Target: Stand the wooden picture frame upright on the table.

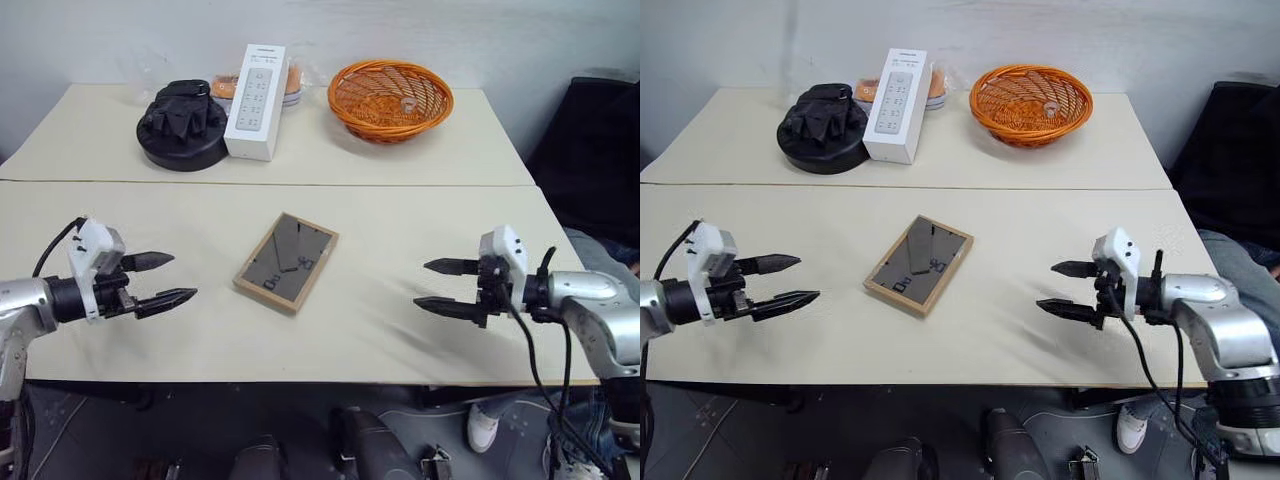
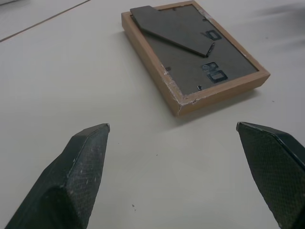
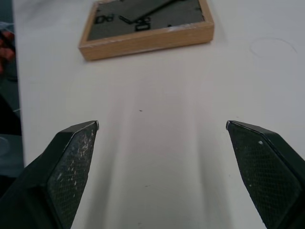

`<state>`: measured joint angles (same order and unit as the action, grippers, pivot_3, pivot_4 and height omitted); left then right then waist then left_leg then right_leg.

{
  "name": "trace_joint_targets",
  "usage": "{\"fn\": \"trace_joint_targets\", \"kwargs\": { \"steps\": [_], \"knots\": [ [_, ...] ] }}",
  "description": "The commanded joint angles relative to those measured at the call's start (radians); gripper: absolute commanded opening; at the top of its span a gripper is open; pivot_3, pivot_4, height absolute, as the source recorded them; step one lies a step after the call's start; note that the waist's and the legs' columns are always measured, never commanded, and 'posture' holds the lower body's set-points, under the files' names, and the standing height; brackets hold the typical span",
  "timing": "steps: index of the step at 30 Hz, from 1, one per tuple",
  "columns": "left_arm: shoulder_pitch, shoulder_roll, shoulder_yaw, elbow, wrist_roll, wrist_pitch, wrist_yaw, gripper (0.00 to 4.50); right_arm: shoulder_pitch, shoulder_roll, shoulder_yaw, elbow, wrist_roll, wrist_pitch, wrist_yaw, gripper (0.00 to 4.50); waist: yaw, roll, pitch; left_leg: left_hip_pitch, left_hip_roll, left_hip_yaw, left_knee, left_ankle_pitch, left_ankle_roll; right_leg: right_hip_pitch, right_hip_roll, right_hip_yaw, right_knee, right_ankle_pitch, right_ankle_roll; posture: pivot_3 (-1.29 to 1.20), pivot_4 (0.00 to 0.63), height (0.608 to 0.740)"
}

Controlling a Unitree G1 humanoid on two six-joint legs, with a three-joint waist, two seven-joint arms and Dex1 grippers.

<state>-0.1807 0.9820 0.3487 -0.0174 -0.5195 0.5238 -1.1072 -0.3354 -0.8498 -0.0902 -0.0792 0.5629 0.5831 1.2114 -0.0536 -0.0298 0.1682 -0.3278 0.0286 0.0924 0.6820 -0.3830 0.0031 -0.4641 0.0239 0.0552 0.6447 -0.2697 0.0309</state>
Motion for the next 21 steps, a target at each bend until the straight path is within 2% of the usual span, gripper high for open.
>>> {"fn": "trace_joint_targets", "kwargs": {
  "steps": [1, 11, 16, 18, 21],
  "knots": [
    [-0.061, 0.021, -0.043, 0.042, 0.027, -0.041, -0.036, 4.5, -0.006, -0.028, -0.03, -0.049, 0.05, 0.024, 0.04, 4.43, 0.001, 0.0, 0.0, 0.0, 0.0, 0.0, 0.0, 0.0, 0.0, 0.0, 0.0, 0.0, 0.0, 0.0, 0.0, 0.0, 0.15, 0.74],
    [-0.14, -0.002, -0.105, 0.091, 0.064, -0.067, -0.026, 4.5, 0.012, 0.011, -0.023, -0.091, 0.042, 0.019, -0.038, 4.43, 0.001, 0.0, 0.0, -0.007, 0.0, 0.0, 0.0, -0.001, 0.001, -0.006, 0.0, 0.0, -0.001, 0.0, 0.0, 0.0, 0.15, 0.74],
    [-0.202, -0.016, -0.16, 0.174, 0.119, -0.126, -0.023, 4.5, -0.005, 0.023, 0.0, -0.094, 0.018, 0.007, -0.063, 4.43, 0.002, 0.0, 0.0, -0.007, 0.0, 0.0, 0.001, 0.0, 0.0, -0.006, 0.0, 0.0, 0.001, 0.0, 0.0, 0.0, 0.15, 0.74],
    [-0.234, -0.029, -0.2, 0.223, 0.164, -0.157, -0.008, 4.11, -0.018, 0.033, 0.015, -0.091, 0.006, 0.001, -0.069, 4.5, 0.003, 0.0, 0.0, -0.007, 0.0, 0.0, 0.001, 0.0, 0.0, -0.006, 0.0, 0.0, 0.001, 0.0, 0.0, 0.0, 0.15, 0.74],
    [-0.306, -0.065, -0.284, 0.321, 0.27, -0.241, 0.03, 3.27, -0.066, 0.067, 0.067, -0.055, -0.05, -0.03, -0.094, 3.88, 0.001, 0.0, 0.0, -0.006, 0.0, 0.001, 0.001, 0.0, 0.0, -0.007, 0.0, 0.0, 0.002, 0.0, 0.0, 0.0, 0.15, 0.74]
  ]
}}
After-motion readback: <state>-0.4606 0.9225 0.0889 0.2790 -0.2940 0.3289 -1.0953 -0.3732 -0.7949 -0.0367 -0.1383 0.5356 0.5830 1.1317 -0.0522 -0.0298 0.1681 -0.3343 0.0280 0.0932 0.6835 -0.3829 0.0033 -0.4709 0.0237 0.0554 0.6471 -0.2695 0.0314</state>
